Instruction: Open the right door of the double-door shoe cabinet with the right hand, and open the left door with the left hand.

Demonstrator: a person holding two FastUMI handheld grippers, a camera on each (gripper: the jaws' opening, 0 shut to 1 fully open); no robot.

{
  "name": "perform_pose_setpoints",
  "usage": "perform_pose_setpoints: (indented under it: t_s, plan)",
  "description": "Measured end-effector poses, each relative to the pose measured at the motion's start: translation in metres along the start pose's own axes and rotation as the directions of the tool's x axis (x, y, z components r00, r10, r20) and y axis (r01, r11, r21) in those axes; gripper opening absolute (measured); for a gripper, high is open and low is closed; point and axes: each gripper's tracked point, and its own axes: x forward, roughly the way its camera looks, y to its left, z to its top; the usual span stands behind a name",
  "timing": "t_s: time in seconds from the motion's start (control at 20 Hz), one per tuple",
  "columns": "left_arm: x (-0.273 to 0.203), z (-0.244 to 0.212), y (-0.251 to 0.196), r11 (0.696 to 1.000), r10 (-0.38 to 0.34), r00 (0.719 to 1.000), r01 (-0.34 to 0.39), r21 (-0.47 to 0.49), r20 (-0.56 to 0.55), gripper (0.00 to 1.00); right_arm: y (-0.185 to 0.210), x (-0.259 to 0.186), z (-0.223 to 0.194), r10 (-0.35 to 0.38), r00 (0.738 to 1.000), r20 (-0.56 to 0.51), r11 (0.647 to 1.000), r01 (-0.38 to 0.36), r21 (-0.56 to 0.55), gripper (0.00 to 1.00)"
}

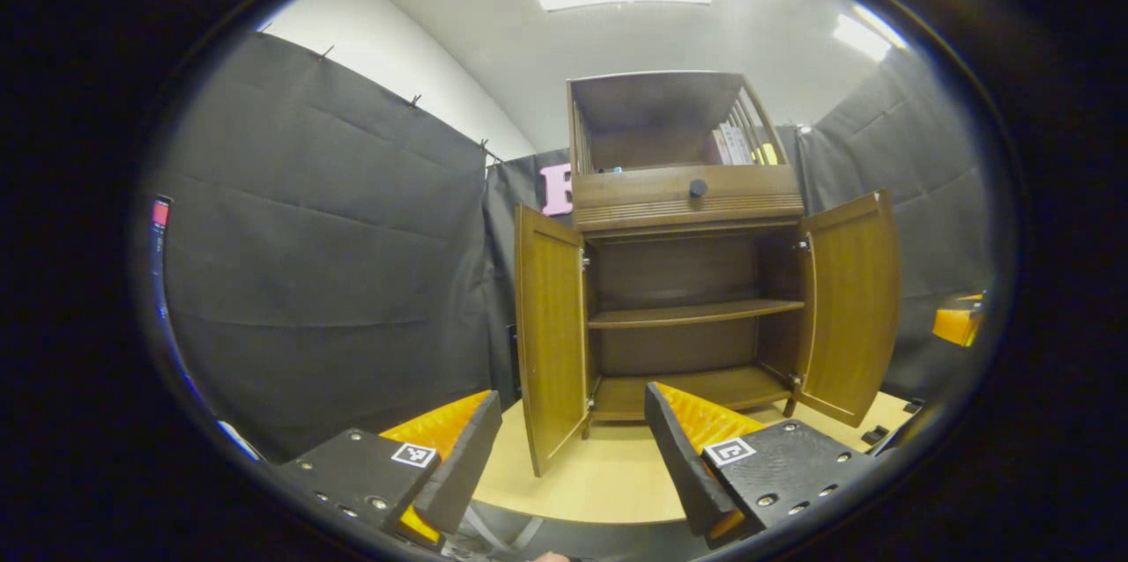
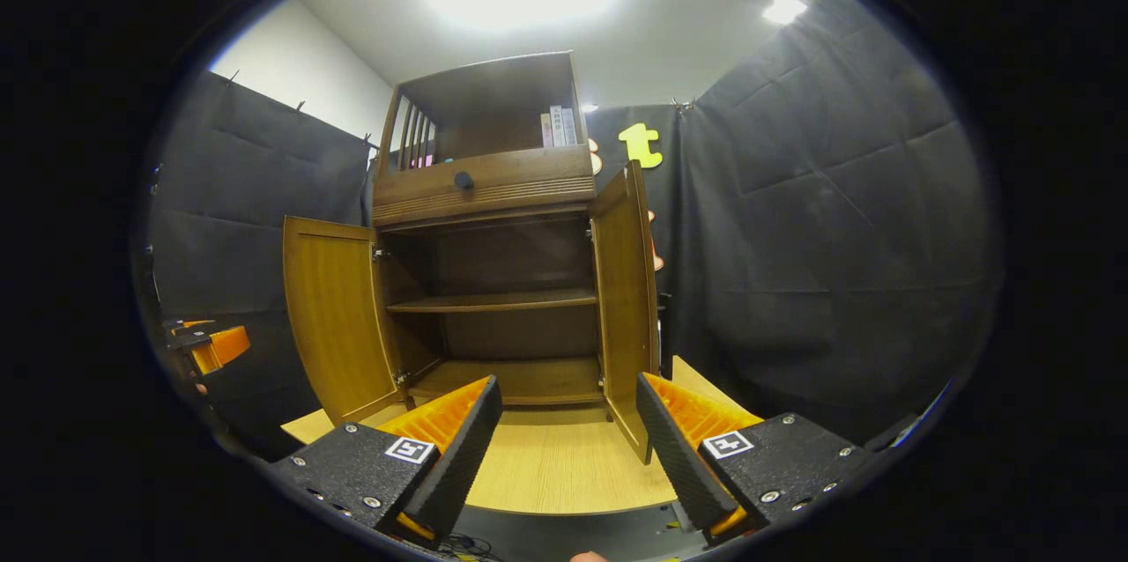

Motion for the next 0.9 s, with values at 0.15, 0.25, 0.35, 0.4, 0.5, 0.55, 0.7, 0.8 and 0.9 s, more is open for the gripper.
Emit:
perform_pose_setpoints:
  t_s: [0.15,0.25,0.35,0.4,0.5,0.55,0.7,0.8,0.9]
  plan:
    - [0.001,0.001,0.001,1.000,0.002,1.000,-0.002,0.003,0.003,0.99,-0.001,0.000,0.001,-0.006,1.000,0.005,1.000,0.006,0.001,0.94]
    - [0.001,0.002,0.000,1.000,0.002,1.000,-0.002,0.008,0.003,0.99,-0.002,0.002,0.002,-0.008,1.000,0.005,1.000,0.008,0.001,0.94]
    - [0.002,0.003,0.000,1.000,0.002,1.000,-0.002,0.011,0.004,0.99,-0.001,0.002,0.001,-0.008,1.000,0.004,1.000,0.008,0.000,0.95]
    - [0.002,0.004,0.000,1.000,0.003,1.000,-0.003,0.015,0.007,0.99,-0.001,0.003,0.001,-0.009,1.000,0.004,1.000,0.009,-0.002,0.94]
    - [0.002,0.005,-0.001,1.000,0.003,1.000,-0.004,0.023,0.012,0.99,-0.001,0.006,0.003,-0.009,1.000,0.009,1.000,0.009,0.000,0.95]
    - [0.003,0.006,-0.002,1.000,0.005,1.000,-0.006,0.025,0.013,0.99,0.000,0.008,0.003,-0.009,1.000,0.009,1.000,0.009,0.001,0.94]
    - [0.006,0.007,-0.002,1.000,0.009,1.000,-0.009,0.022,0.016,0.99,-0.001,0.015,0.004,-0.008,1.000,0.009,1.000,0.008,-0.002,0.94]
    - [0.010,0.007,-0.002,1.000,0.006,1.000,-0.006,0.025,0.018,0.99,-0.002,0.019,0.004,-0.008,1.000,0.008,1.000,0.008,-0.006,0.95]
    - [0.017,0.007,-0.004,1.000,0.004,1.000,-0.004,0.024,0.017,0.99,-0.002,0.023,0.004,-0.009,1.000,0.009,1.000,0.009,-0.007,0.95]
